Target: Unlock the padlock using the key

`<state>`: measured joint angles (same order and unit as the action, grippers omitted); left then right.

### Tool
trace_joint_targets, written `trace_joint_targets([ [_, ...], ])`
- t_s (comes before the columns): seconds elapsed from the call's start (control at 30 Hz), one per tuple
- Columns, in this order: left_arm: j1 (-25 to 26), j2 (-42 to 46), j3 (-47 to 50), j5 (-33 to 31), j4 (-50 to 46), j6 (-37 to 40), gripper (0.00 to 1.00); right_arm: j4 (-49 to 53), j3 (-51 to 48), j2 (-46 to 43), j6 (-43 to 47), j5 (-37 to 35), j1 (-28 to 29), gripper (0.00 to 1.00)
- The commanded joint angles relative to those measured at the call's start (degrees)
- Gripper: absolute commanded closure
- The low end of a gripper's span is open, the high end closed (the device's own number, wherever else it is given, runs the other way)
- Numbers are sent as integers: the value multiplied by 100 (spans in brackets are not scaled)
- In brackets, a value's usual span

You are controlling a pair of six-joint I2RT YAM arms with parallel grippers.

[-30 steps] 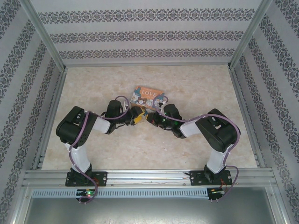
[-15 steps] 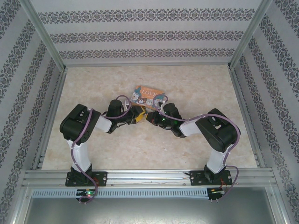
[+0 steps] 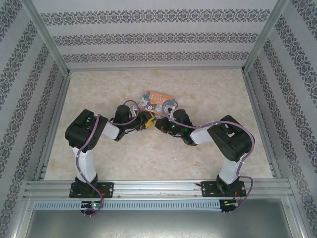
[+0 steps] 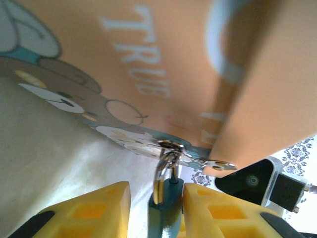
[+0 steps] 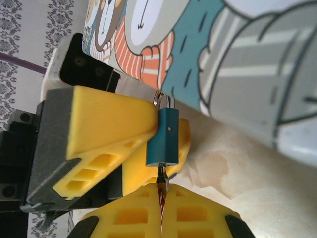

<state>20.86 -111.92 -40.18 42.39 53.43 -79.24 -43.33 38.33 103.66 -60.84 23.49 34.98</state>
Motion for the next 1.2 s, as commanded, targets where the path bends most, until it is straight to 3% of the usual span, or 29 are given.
trace_joint_targets([
  [0.0,-75,-85,-121,195,352,-47,69,-353,260,66,-92,111,-20,100],
  [0.53,-80,256,-178,176,-289,369,81,-361,199,-44,-97,-60,-18,100],
  [0.97,-80,598,-148,59,-645,531,82,44,-208,-715,385,-226,-208,82],
  [1.17,-81,762,-138,8,-780,527,83,894,-213,-1303,1022,-343,-246,77],
])
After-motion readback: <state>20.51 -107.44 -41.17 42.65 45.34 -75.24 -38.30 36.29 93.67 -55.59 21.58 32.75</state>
